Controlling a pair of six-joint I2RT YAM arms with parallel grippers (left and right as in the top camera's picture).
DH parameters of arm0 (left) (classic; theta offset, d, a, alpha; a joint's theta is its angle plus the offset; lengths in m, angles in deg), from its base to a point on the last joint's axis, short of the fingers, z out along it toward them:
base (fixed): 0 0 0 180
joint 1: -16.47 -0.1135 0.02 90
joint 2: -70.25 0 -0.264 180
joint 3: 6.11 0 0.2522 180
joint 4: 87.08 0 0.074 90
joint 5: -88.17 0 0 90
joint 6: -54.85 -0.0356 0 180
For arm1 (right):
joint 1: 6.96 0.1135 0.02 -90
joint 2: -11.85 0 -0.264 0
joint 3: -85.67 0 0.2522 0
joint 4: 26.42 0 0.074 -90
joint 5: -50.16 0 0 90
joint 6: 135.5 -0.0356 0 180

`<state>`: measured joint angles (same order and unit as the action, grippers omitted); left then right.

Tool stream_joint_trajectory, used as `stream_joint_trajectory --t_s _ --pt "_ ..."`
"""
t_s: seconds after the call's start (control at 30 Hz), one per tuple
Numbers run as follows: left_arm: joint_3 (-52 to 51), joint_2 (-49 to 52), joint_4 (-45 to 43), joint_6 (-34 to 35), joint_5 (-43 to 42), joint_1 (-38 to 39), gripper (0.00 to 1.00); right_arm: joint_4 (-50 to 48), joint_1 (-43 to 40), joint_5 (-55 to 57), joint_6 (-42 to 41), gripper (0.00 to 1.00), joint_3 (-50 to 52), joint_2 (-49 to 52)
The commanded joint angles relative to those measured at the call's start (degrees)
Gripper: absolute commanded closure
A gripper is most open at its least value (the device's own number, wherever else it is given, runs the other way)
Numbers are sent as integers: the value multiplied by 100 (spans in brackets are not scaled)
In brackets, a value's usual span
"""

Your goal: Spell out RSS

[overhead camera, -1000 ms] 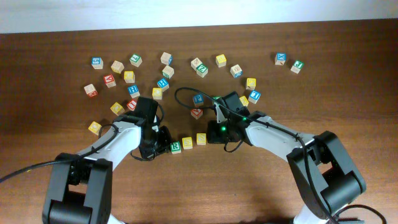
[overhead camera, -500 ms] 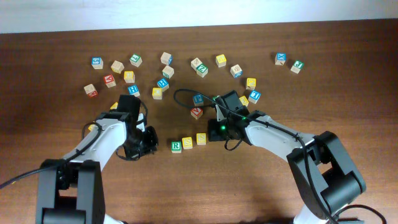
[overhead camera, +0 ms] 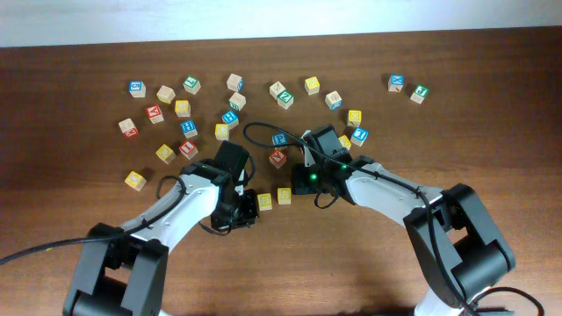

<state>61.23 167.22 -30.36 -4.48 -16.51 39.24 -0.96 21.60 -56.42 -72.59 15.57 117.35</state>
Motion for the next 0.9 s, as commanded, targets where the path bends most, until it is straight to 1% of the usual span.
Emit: stream_joint_trajectory --t_s 0.0,0.17,0.23,0.4,0.47,0.57,0.7,0.77,0.83,0.87 --pt "-28 -120 -61 87 424 13 100 -20 31 -166 -42 96 17 81" --pt "-28 -120 -267 85 398 13 100 9 33 -535 -92 96 17 79" --pt "-28 -120 -269 85 348 13 100 46 33 -535 -247 96 17 81" --pt "37 -122 -236 55 160 13 100 260 42 -466 -341 96 17 79" --pt "122 -122 -9 -98 42 13 100 249 42 -466 -275 96 17 79" --pt "483 -127 599 -96 46 11 100 59 42 -503 -125 96 17 81" --pt "876 -439 966 -118 57 -17 100 -149 44 -710 -116 96 17 81" --pt "905 -625 970 -120 72 -225 100 -142 111 -743 -15 96 17 81" --pt "905 -673 1075 -120 107 -684 100 -103 264 -743 -17 96 17 81" --pt "905 -673 1126 -120 146 -798 100 -92 308 -721 -15 96 17 81"
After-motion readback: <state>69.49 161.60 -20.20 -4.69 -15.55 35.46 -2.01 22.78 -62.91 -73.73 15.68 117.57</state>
